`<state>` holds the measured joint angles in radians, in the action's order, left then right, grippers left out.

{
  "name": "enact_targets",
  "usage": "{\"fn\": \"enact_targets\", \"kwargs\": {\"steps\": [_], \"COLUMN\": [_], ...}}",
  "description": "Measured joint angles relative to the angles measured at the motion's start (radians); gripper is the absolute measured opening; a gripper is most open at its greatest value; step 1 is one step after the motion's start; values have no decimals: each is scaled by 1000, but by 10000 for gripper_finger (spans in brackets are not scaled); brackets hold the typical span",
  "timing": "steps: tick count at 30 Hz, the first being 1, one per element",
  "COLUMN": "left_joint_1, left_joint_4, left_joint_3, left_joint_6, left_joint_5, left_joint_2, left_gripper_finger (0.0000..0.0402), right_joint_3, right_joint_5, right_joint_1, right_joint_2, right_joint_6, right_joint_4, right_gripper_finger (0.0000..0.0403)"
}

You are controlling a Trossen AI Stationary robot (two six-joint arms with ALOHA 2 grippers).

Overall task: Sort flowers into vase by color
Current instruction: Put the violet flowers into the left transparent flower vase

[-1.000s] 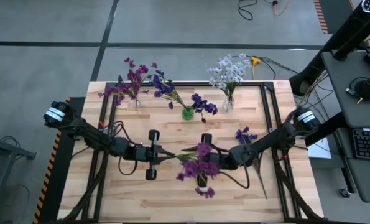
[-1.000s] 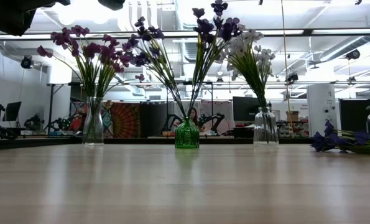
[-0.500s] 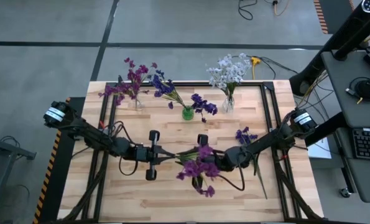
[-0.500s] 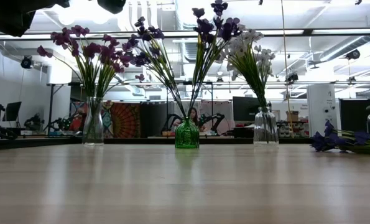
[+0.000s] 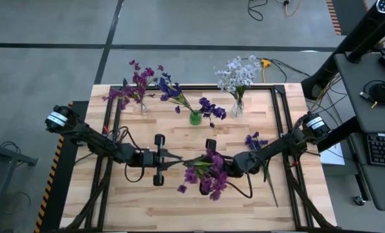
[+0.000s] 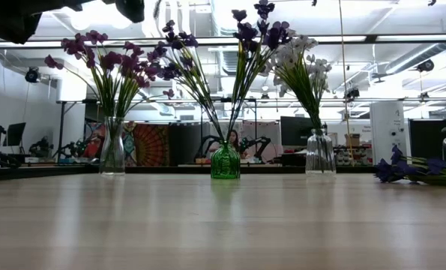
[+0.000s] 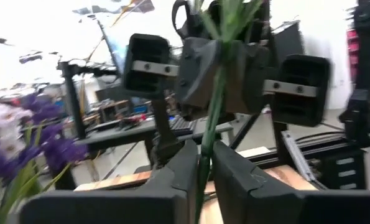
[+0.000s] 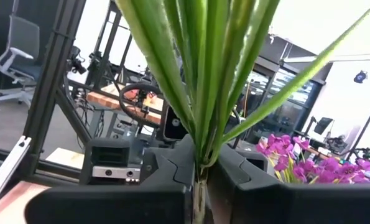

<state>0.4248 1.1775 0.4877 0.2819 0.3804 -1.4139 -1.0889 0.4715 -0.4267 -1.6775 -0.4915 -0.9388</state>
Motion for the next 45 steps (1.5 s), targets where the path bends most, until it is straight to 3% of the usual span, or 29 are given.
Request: {"fn": "enact_targets", "kwargs": {"steps": [9, 13, 18, 30, 45], "left_joint_1": [0, 3, 7, 14, -4], "left_joint_4": [-46, -105, -167, -202, -260], "left_joint_3": [0, 1, 1, 39, 206], "left_joint_6": [-60, -64, -64, -61, 5], "left_joint_5": [26, 27, 33, 30, -16], "left_joint_2": [1, 4, 20, 74, 17], "left_gripper_finger": [149, 209, 254, 263, 263], "right_joint_3": [1, 1, -2, -112, -131], "right_joint_5": [2, 75, 152, 159, 159], "right_joint_1": [-1, -12, -21, -20, -18], "right_joint_2": [8, 34, 89, 153, 137], "right_joint_6": [-5, -5, 48, 317, 317], "right_joint_4": [36, 105, 288, 824, 851], "right_gripper_finger": [14, 14, 13, 13, 13]}}
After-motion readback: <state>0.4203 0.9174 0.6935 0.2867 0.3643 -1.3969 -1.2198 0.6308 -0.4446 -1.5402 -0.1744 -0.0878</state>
